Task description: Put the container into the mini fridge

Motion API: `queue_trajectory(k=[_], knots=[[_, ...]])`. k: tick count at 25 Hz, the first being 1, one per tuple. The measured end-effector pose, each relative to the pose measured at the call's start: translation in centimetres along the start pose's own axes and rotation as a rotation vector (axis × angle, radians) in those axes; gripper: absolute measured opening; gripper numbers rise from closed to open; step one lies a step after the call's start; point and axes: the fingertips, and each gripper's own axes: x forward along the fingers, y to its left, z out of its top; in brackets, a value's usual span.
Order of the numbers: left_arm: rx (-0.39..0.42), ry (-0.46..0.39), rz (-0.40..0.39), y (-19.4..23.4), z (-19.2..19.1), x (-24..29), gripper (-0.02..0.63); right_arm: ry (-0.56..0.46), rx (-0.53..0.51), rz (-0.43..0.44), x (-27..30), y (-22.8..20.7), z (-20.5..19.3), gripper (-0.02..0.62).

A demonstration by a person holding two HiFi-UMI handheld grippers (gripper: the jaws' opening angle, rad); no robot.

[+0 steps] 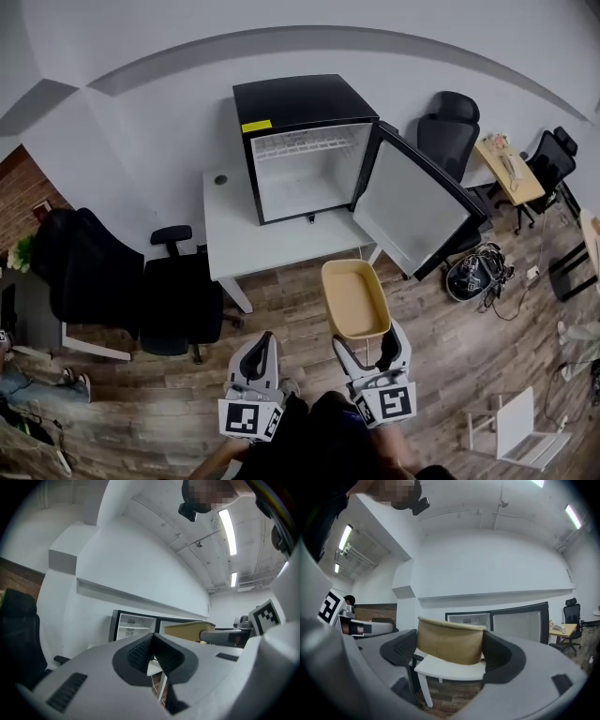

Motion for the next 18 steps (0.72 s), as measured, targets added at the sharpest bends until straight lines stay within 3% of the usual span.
queue_trajectory(k=[10, 18], knots=[[-0.037, 0.021, -0.039, 3.3, -0.9, 7.3, 0.008, 0.024, -0.007, -0.018, 9.0, -2.6, -0.7, 0.454], [-0.026, 0.002, -0.015, 5.3, -0.4, 17.8, 0.008, 0.019, -0.021, 0.014, 18.5, -8.4, -0.8, 0.454]])
